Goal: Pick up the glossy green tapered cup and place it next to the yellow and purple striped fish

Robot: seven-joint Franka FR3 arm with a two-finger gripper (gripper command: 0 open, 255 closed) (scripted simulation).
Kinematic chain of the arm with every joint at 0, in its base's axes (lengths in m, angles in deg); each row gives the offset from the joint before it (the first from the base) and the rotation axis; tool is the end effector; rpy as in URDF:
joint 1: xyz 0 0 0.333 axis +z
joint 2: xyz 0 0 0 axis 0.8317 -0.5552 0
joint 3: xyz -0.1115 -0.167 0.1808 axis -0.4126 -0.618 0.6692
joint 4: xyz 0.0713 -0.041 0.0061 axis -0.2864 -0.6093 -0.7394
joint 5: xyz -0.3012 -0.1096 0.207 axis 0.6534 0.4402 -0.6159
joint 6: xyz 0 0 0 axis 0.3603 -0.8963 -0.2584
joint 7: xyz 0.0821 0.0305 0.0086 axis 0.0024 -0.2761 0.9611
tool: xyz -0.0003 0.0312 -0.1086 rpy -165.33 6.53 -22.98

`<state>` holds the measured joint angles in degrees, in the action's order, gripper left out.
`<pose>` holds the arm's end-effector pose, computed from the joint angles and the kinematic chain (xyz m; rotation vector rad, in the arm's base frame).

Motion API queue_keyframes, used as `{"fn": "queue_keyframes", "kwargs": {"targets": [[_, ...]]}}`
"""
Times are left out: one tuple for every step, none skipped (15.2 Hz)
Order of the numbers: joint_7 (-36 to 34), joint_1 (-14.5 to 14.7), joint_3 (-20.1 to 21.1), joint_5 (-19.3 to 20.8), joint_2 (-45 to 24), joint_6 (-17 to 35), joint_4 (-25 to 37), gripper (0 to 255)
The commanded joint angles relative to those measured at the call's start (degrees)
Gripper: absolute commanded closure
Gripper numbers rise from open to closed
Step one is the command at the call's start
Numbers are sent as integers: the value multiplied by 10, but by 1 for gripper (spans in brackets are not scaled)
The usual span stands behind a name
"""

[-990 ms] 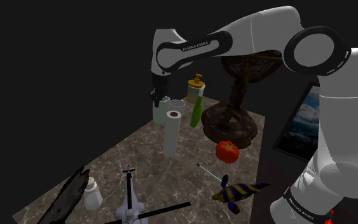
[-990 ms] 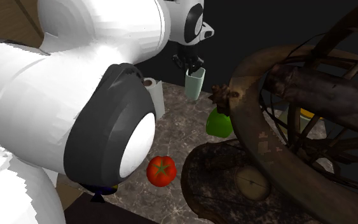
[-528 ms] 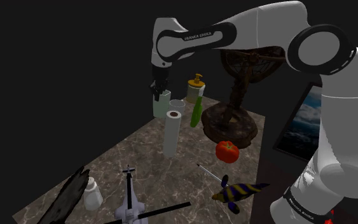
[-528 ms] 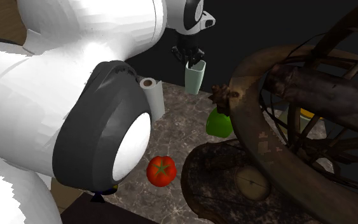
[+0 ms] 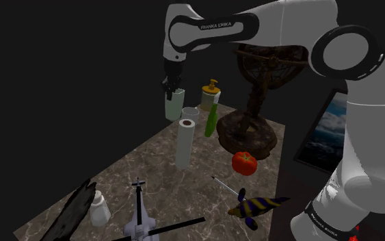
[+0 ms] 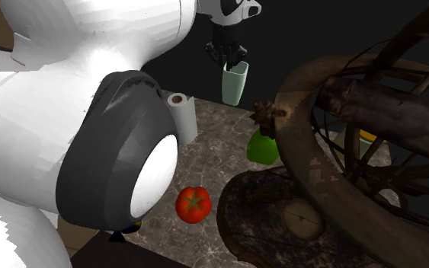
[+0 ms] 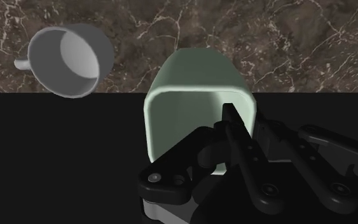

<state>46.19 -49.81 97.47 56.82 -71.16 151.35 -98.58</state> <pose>0.6268 0.1924 0.4337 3.0806 0.5809 0.0871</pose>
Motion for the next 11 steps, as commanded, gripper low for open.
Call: {"fn": "queue_keyframes", "kwargs": {"targets": [[0,1,0,0,0,-16,16,255],[1,1,0,0,0,-23,23,255],[1,2,1,0,0,-31,32,255],[1,2,1,0,-1,-39,40,255],[2,3,1,0,-1,-47,48,255],[2,3,1,0,-2,-55,57,255],[2,4,1,0,-3,-63,66,255],[2,5,1,0,-4,-72,76,255],[3,5,1,0,-5,-80,85,255],[3,6,1,0,-7,-89,95,255],[3,7,1,1,-8,-97,106,255]]}}
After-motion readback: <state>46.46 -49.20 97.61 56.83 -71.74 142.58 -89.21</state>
